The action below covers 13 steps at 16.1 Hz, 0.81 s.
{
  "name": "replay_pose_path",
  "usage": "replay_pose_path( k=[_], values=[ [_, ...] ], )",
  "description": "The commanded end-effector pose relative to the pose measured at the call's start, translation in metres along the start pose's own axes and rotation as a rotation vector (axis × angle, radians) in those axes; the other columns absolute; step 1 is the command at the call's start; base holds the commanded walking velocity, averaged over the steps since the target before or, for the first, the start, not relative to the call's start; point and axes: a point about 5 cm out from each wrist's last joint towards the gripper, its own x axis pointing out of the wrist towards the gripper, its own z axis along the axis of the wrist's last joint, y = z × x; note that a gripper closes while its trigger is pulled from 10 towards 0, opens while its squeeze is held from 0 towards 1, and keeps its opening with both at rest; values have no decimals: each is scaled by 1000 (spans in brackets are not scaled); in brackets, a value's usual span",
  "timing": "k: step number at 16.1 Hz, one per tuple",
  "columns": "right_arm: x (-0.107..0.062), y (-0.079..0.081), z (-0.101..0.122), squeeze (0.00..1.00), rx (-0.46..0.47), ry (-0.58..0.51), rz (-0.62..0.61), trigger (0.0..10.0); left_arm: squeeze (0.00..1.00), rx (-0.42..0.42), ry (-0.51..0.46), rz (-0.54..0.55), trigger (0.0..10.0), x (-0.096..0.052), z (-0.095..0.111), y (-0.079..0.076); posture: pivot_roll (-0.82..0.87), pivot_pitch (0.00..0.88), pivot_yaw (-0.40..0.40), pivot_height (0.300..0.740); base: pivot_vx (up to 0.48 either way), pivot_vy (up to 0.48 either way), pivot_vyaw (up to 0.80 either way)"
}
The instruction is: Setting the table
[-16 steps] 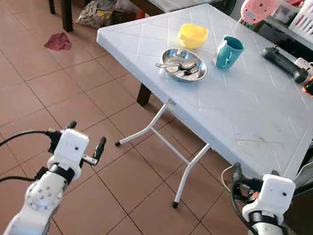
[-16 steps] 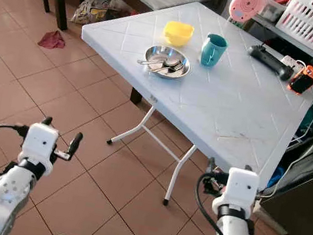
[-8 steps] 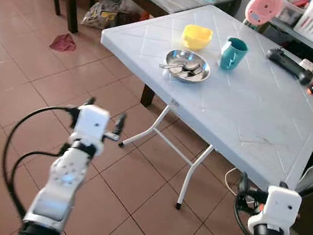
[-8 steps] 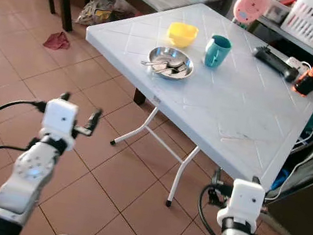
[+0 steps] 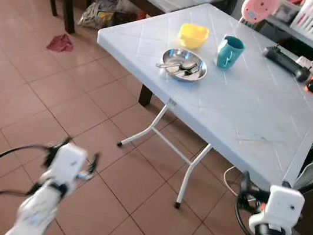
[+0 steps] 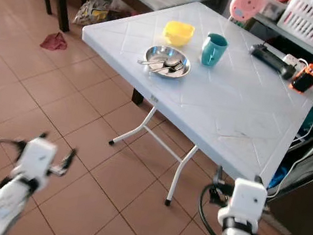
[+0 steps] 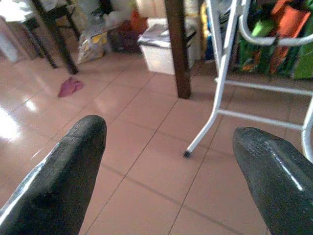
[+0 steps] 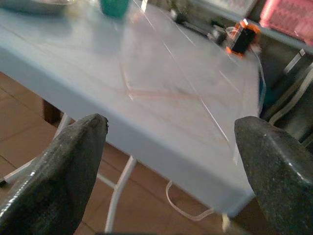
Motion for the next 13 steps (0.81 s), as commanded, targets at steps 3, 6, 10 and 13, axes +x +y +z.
replay_pose_path(
  k=[3, 6, 10, 13],
  values=[
    [10, 0, -2, 0, -16, 15, 42, 10000, 0, 51, 26, 54, 10000, -30, -12, 13, 274, 148, -195, 714, 0, 0, 0],
    [19, 10, 1, 0, -3, 4, 77, 10000, 0, 65, 10, 73, 10000, -34, -12, 15, 293, 151, -202, 714, 0, 0, 0],
    [10, 14, 2, 0, 69, -1, 81, 10000, 0, 39, -162, 36, 10000, 13, 36, 0, 235, 145, -144, 714, 0, 0, 0],
    [-13, 21, 8, 0, 153, -17, 131, 10000, 0, 16, -290, -20, 10000, 36, 75, -13, 168, 137, -79, 714, 0, 0, 0]
  ],
)
